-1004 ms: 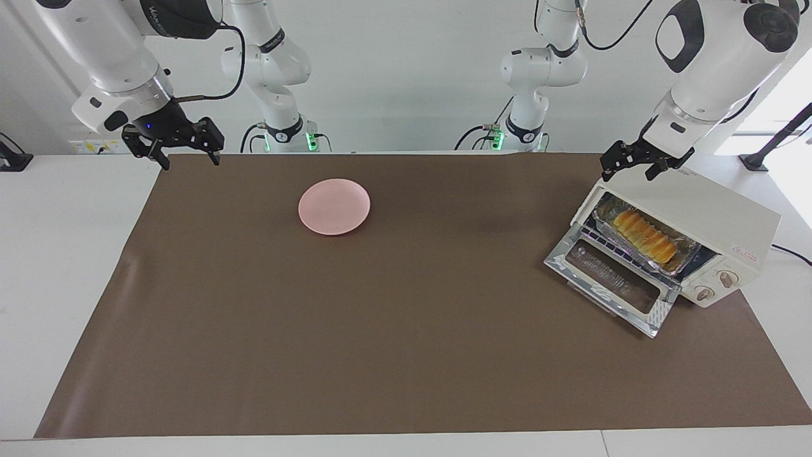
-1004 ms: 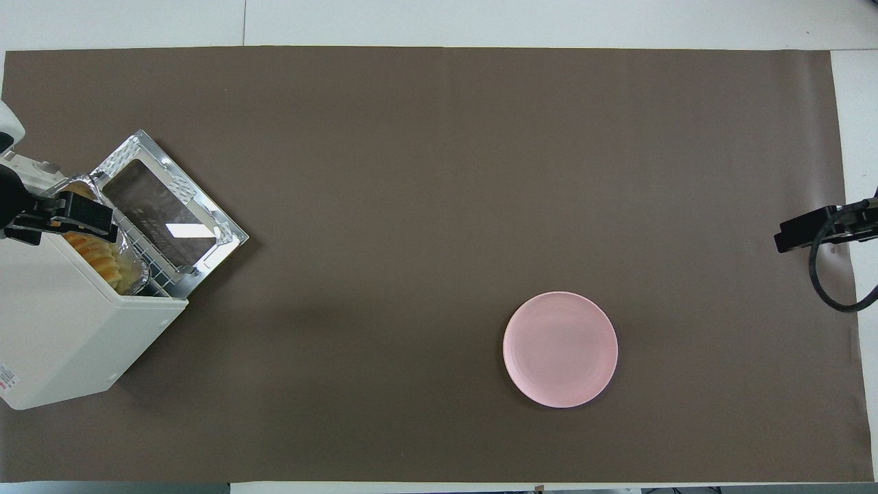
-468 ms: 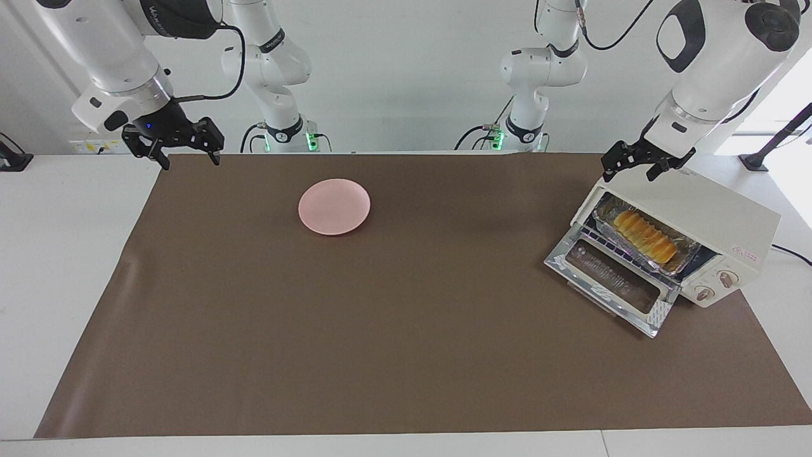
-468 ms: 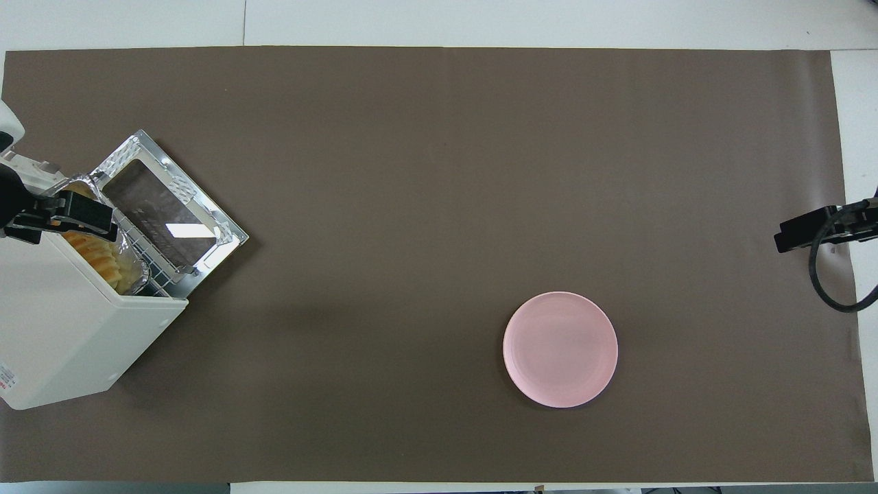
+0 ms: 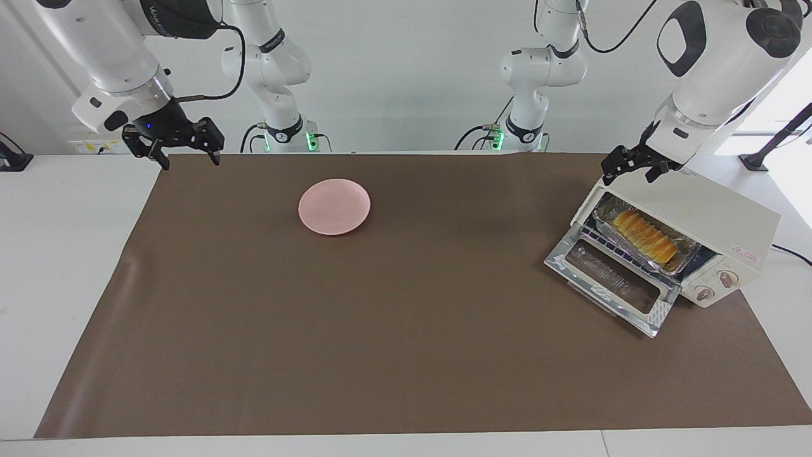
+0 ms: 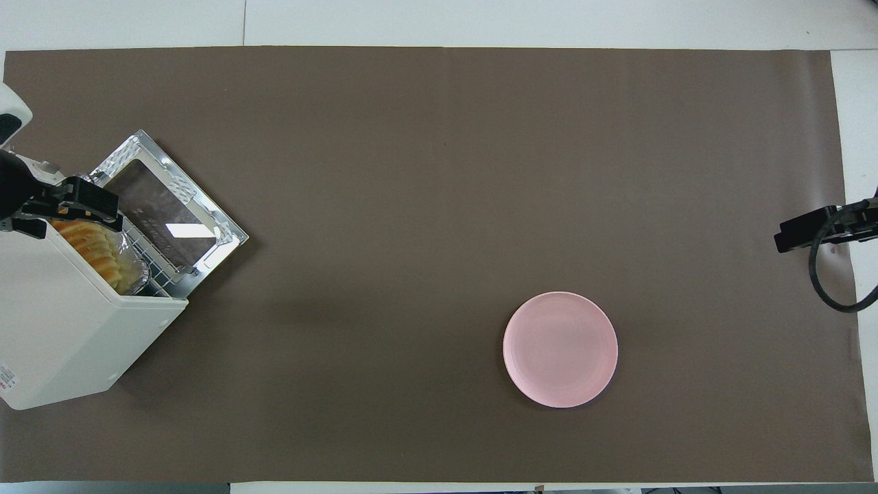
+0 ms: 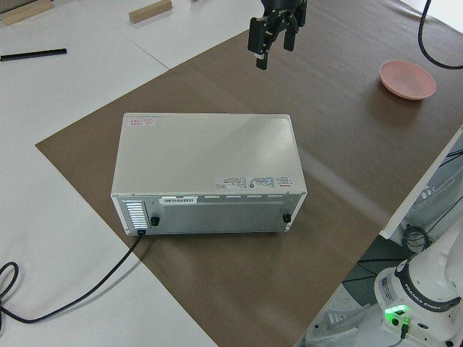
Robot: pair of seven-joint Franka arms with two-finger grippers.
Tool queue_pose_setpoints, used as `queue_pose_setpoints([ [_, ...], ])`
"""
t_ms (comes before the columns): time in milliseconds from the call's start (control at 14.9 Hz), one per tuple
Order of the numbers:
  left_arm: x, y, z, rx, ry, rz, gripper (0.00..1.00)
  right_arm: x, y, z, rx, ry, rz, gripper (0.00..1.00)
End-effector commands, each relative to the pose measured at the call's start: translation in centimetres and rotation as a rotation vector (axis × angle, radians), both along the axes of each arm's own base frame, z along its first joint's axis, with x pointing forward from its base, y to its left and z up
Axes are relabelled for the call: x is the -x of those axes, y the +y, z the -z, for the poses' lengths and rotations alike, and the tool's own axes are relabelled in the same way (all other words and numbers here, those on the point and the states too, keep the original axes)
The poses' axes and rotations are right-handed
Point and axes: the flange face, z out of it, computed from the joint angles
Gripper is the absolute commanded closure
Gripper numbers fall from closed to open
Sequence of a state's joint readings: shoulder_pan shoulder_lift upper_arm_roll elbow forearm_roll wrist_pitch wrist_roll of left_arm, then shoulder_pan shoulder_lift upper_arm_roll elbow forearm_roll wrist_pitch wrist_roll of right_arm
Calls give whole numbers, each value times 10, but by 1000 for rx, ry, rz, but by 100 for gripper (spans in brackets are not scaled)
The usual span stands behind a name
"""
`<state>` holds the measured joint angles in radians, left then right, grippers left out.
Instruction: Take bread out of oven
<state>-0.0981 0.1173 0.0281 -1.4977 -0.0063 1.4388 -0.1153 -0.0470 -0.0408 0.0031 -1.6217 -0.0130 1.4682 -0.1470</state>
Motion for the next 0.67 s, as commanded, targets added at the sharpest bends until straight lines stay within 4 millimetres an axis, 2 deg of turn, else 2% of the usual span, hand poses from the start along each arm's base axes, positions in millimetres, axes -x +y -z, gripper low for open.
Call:
queue_pose_setpoints([
  [0, -65, -42, 32, -55, 54, -126, 0, 7, 0, -1, 15, 4, 5, 0],
  [67, -77, -47, 48, -72, 50, -162, 0, 7, 0, -2, 15, 3, 5, 0],
  [134, -87, -36, 57, -89, 23, -207, 0, 7, 0, -1, 15, 4, 5, 0],
  [268, -99, -28, 79, -161, 9, -266, 0, 7, 0, -1, 15, 4, 5, 0],
  [335, -102, -33, 85, -201, -7, -305, 0, 7, 0, -1, 15, 4, 5, 0],
  [602, -91, -17, 109, -323, -3, -364, 0, 7, -3, -1, 14, 5, 8, 0],
])
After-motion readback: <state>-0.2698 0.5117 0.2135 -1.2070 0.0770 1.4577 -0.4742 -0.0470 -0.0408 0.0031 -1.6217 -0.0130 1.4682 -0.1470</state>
